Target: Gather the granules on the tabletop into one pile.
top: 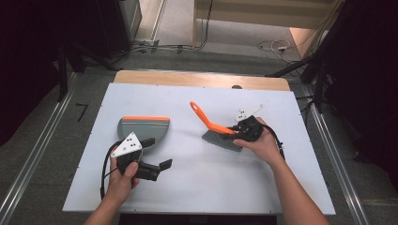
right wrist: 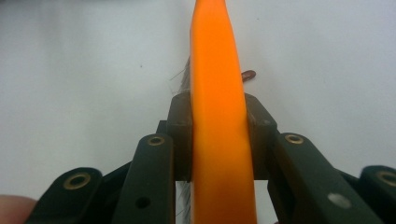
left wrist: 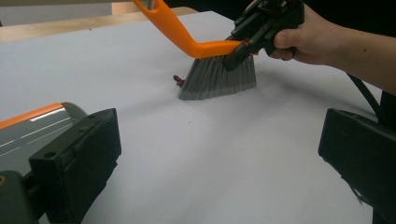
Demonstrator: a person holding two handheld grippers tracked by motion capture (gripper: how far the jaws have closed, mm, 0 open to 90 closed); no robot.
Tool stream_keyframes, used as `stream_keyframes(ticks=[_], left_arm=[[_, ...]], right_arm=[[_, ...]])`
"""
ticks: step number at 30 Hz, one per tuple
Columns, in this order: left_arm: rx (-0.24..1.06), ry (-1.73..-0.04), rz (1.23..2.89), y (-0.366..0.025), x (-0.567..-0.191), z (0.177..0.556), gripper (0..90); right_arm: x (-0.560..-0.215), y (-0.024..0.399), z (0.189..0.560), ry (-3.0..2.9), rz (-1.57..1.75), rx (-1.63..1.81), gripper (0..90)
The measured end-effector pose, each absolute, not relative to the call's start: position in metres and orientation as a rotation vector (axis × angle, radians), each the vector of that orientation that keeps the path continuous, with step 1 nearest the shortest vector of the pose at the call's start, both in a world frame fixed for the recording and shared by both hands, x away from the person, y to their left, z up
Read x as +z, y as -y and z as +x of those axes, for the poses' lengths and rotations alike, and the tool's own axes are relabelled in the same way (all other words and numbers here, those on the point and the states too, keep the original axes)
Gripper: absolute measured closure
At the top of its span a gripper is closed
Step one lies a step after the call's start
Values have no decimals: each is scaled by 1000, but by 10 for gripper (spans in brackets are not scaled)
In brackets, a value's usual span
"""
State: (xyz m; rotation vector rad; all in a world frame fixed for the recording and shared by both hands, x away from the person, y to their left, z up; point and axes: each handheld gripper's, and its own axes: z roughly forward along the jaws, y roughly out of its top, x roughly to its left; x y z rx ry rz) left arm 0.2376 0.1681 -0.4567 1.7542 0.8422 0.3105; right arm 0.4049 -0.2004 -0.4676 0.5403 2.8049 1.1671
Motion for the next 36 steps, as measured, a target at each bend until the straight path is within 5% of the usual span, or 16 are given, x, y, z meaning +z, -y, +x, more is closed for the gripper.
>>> stream_keyframes(ticks=[23,36], left_arm=[[314,-845,1750,-168,-456,237,0],[315,-846,1749,-170,-457,237,0]], right_arm=[[-423,214,410,-2619,524,1288,687],[-455,205,446,-2509,520,1096,687]])
